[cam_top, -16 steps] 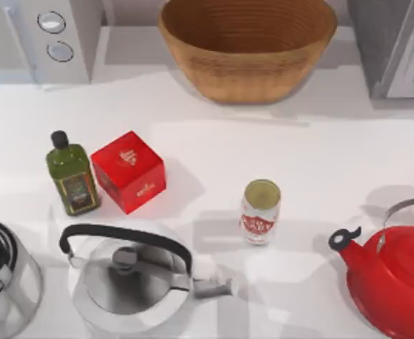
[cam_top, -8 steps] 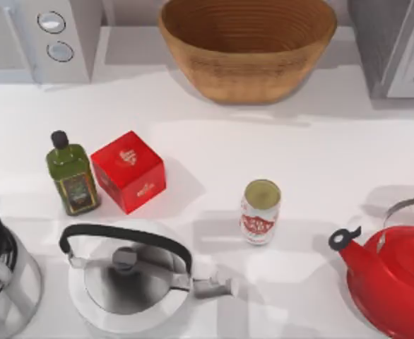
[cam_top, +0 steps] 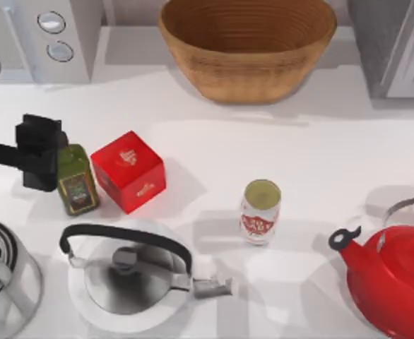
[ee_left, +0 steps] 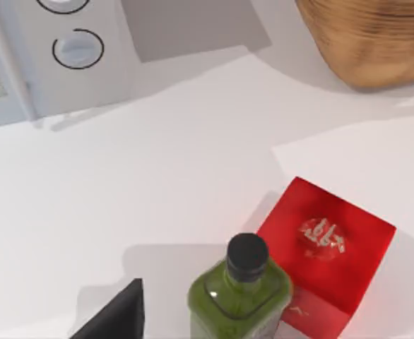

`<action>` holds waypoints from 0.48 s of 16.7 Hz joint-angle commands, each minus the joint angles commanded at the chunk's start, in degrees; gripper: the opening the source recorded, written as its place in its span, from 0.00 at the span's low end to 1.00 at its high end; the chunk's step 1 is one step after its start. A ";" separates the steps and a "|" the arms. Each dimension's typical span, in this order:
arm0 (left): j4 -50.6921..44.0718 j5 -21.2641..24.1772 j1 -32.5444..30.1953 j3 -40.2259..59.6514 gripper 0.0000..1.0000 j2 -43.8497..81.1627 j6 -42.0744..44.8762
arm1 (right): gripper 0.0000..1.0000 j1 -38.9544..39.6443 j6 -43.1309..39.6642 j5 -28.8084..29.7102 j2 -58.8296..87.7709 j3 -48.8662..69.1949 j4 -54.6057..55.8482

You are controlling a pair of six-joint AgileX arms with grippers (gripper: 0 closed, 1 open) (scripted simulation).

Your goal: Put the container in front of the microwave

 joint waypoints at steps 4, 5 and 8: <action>-13.96 -0.04 -8.28 21.58 1.00 22.77 -0.13 | 1.00 0.00 0.00 0.00 0.00 0.00 0.00; -17.46 -0.04 -10.34 27.04 1.00 28.51 -0.18 | 1.00 0.00 0.00 0.00 0.00 0.00 0.00; -27.70 -0.03 -16.37 42.96 1.00 45.33 -0.34 | 1.00 0.00 0.00 0.00 0.00 0.00 0.00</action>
